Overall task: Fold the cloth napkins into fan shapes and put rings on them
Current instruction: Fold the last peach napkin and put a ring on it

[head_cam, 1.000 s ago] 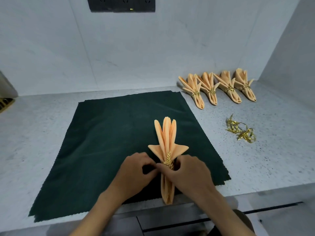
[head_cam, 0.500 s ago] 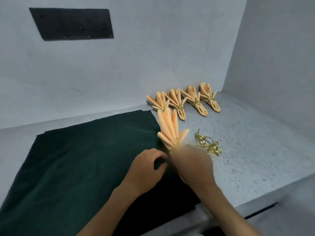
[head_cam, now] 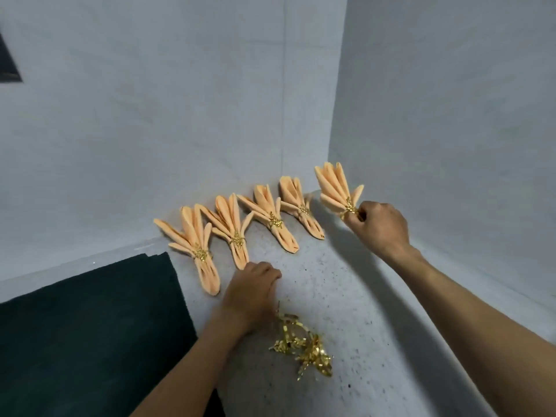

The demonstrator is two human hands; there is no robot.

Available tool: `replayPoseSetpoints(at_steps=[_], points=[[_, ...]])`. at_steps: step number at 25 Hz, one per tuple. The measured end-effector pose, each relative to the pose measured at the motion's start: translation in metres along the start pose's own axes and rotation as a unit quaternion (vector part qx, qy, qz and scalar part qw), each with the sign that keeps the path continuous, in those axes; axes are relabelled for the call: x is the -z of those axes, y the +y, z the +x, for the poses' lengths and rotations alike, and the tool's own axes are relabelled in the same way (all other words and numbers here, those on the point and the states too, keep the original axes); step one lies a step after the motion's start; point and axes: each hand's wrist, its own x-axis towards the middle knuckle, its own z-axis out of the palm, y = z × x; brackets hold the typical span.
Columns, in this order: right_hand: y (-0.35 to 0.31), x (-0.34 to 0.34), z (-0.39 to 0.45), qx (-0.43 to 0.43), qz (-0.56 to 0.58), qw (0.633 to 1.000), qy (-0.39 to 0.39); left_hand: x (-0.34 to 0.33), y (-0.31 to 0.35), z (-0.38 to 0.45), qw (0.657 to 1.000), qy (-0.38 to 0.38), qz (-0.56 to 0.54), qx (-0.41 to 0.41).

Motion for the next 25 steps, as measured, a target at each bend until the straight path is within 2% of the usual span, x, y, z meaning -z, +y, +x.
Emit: replayPoseSetpoints(at_steps=[2, 10, 14, 18, 21, 23, 25], points=[[0.017, -0.030, 0.028, -0.004, -0.022, 1.000, -0.008, -0.015, -0.010, 0.006, 0.999, 0.031, -0.012, 0.009], [0.033, -0.120, 0.094, -0.025, -0.095, 0.993, -0.069, -0.017, -0.007, 0.006, 1.000, -0.001, -0.005, 0.026], [0.040, -0.136, 0.108, -0.035, -0.098, 0.993, -0.064, -0.017, -0.007, 0.009, 1.000, 0.002, -0.002, 0.028], [0.037, -0.123, 0.099, -0.070, -0.092, 0.990, -0.085, -0.020, -0.010, 0.008, 1.000, 0.015, 0.003, 0.020], [0.032, -0.096, 0.062, -0.066, -0.088, 0.990, -0.086, -0.024, -0.017, 0.013, 1.000, 0.017, 0.000, 0.010], [0.023, -0.067, 0.022, -0.055, -0.066, 0.992, -0.094, -0.022, -0.019, 0.012, 1.000, 0.004, -0.022, 0.004], [0.007, -0.033, -0.021, -0.029, -0.046, 0.993, -0.104, -0.010, -0.010, -0.001, 0.996, 0.037, -0.083, 0.025]])
